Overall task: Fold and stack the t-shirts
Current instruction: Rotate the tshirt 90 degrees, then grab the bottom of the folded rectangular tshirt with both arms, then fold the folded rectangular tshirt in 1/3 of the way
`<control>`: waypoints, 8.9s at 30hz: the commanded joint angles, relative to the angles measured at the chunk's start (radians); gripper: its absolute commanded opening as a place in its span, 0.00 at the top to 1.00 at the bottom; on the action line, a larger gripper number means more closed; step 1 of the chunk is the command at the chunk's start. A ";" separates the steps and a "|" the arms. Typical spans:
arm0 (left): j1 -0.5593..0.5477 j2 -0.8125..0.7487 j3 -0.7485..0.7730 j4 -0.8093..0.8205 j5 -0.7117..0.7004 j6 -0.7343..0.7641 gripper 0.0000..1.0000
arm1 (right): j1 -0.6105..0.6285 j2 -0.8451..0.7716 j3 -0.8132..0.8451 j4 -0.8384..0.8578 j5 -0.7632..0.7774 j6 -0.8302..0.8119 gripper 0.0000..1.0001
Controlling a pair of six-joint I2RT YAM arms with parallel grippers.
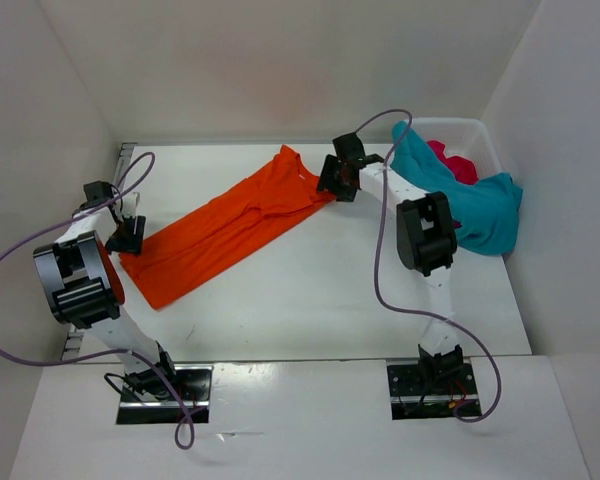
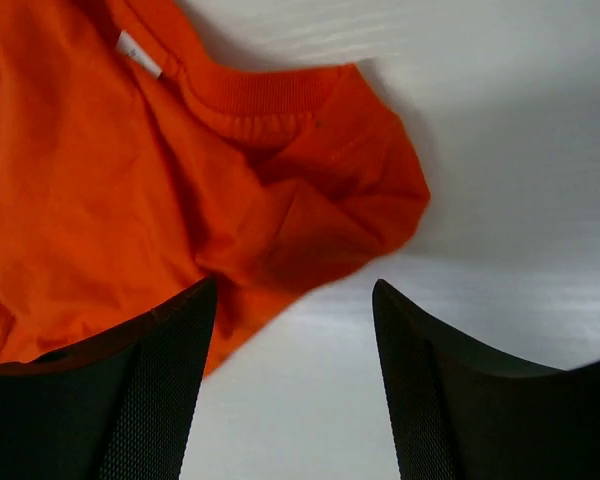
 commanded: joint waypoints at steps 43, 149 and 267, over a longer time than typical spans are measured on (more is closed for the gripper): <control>-0.032 -0.117 0.005 -0.058 0.075 -0.111 0.24 | 0.416 -0.114 0.339 -0.391 0.339 -0.073 0.00; -1.101 -1.501 -0.745 -0.165 0.433 1.478 0.13 | 0.504 -0.714 -0.969 -0.017 -0.113 0.331 0.29; -0.759 -0.013 -0.140 0.615 0.406 0.958 0.96 | -0.001 0.010 0.098 -0.286 -0.180 -0.169 0.97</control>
